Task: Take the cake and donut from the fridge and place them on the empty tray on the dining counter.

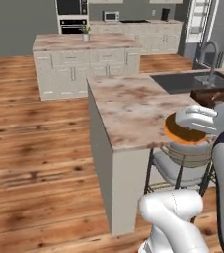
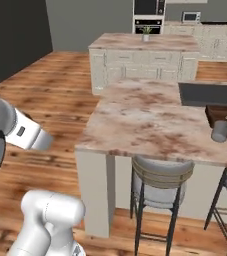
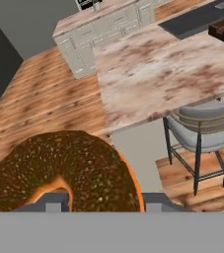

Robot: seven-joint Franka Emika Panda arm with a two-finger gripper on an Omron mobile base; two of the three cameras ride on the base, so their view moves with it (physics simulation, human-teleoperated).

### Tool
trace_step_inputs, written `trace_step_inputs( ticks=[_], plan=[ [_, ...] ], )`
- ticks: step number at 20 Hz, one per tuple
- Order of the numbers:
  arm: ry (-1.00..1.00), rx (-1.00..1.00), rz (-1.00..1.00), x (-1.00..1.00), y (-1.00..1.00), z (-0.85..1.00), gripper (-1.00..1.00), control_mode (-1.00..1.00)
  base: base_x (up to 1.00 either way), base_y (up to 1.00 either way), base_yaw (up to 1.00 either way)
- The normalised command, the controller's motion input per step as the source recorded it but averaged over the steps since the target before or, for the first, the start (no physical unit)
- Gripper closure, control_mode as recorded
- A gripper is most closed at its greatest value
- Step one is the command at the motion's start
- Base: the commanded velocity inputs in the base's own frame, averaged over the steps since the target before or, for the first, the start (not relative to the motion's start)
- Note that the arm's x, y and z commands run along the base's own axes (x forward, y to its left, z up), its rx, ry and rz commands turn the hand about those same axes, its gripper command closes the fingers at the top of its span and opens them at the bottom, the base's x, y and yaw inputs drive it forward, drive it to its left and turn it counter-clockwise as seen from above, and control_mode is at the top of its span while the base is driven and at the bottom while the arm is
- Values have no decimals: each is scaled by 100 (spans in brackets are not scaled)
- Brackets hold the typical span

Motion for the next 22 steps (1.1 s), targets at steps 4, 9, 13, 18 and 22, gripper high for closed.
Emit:
trace_step_inputs(
  ticks=[4, 9, 13, 18, 22],
  plan=[
    [0, 0, 0, 0, 0, 0, 100, 100, -3, -100, 0],
    [0, 0, 0, 0, 0, 0, 100, 100, -1, -100, 0],
    [0, 0, 0, 0, 0, 0, 100, 100, -1, -100, 0],
    [0, 0, 0, 0, 0, 0, 100, 100, -5, -100, 0],
    [0, 0, 0, 0, 0, 0, 100, 100, -5, -100, 0]
  ],
)
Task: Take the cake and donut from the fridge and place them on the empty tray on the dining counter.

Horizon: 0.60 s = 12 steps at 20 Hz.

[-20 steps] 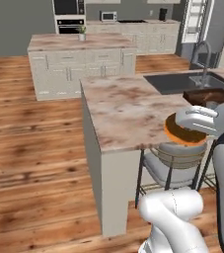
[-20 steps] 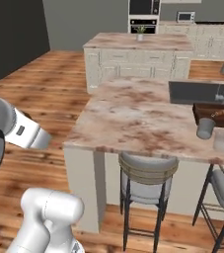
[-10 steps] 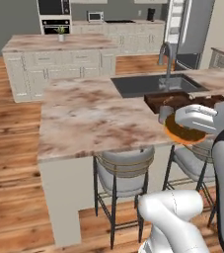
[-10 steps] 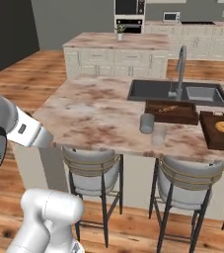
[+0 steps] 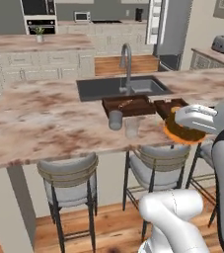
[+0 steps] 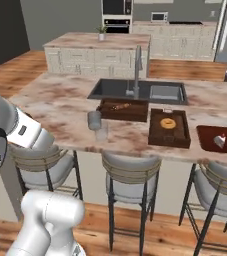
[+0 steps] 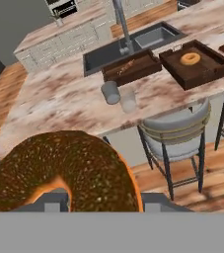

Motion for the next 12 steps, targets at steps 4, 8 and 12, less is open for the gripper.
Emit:
trace_step_inputs(
  ticks=[4, 8, 12],
  plan=[
    [0, 0, 0, 0, 0, 0, 100, 100, -6, -100, 0],
    [0, 0, 0, 0, 0, 0, 100, 100, -5, -100, 0],
    [0, 0, 0, 0, 0, 0, 100, 100, -1, -100, 0]
  ],
)
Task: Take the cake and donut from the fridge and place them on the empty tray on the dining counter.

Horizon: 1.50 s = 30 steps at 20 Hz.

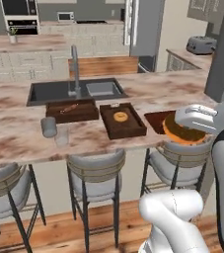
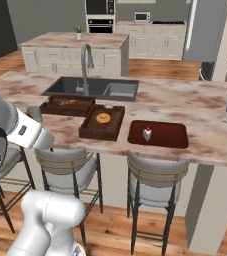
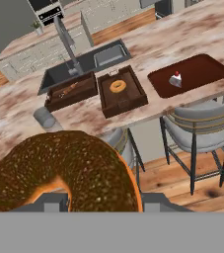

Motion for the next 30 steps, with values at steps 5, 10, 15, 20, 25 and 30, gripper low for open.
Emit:
trace_step_inputs(
  ticks=[5, 10, 15, 20, 25, 30],
  plan=[
    [0, 0, 0, 0, 0, 0, 100, 100, 0, -100, 0],
    [0, 0, 0, 0, 0, 0, 100, 100, 23, -100, 0],
    [0, 0, 0, 0, 0, 0, 100, 100, 64, -100, 0],
    [0, 0, 0, 0, 0, 0, 100, 100, 100, -77, 4],
    [0, 0, 0, 0, 0, 0, 100, 100, 100, -40, 20],
    [0, 0, 0, 0, 0, 0, 100, 100, 96, 0, 53]
  ],
)
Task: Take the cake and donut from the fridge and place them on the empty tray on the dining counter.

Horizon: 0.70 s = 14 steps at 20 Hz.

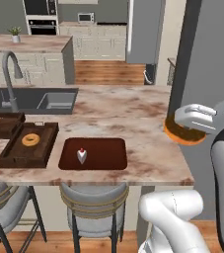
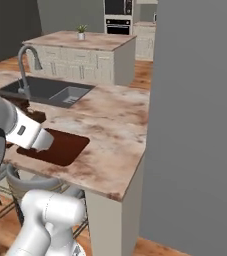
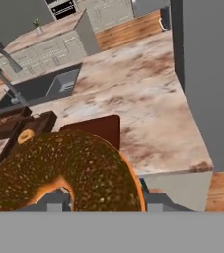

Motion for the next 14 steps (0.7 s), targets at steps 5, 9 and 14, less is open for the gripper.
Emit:
trace_step_inputs(
  ticks=[5, 9, 14],
  plan=[
    [0, 0, 0, 0, 0, 0, 100, 100, 98, 0, 58],
    [16, 0, 12, 25, 0, -22, 100, -100, 75, 5, 42],
    [66, 0, 38, 100, 1, -88, 100, -100, 0, 0, 0]
  ],
)
